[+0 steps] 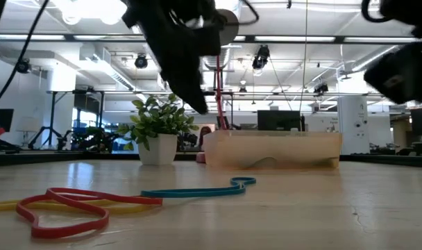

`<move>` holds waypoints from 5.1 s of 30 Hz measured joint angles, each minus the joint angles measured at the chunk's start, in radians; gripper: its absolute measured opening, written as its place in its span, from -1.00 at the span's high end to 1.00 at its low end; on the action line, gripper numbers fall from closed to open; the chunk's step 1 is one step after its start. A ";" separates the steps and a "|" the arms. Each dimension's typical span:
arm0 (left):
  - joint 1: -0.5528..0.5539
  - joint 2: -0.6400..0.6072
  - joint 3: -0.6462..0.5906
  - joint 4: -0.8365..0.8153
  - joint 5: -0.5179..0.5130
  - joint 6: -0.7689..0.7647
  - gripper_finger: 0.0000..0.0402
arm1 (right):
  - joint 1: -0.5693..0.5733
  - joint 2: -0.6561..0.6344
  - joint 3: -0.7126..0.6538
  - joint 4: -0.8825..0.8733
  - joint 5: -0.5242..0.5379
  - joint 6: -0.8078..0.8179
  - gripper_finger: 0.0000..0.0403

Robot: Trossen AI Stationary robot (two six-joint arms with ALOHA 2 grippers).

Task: Pick and place rubber bands into bin
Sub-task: Put the red rubberband into the orange container

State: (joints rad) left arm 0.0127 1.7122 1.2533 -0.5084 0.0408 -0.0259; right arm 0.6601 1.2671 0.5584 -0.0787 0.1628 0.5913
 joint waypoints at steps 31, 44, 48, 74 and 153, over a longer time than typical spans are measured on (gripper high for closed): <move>-0.237 -0.059 -0.048 -0.044 -0.002 -0.178 0.33 | 0.379 0.562 0.439 -0.303 0.026 0.356 0.26; -0.237 -0.059 -0.057 0.057 -0.012 -0.178 0.33 | 0.394 0.762 0.708 -0.685 0.083 0.206 0.26; -0.238 -0.059 -0.073 0.063 -0.012 -0.178 0.33 | 0.387 0.755 0.716 -0.705 0.157 0.184 0.26; -0.301 -0.056 -0.100 0.082 -0.011 -0.207 0.33 | 0.248 0.740 0.685 -0.718 0.058 0.183 0.27; -0.303 -0.056 -0.101 0.115 -0.017 -0.176 0.33 | 0.170 0.546 0.542 -0.581 0.000 0.245 0.86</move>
State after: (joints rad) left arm -0.2905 1.6562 1.1519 -0.3934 0.0235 -0.2024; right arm 0.8299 1.8130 1.1007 -0.6599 0.1627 0.8360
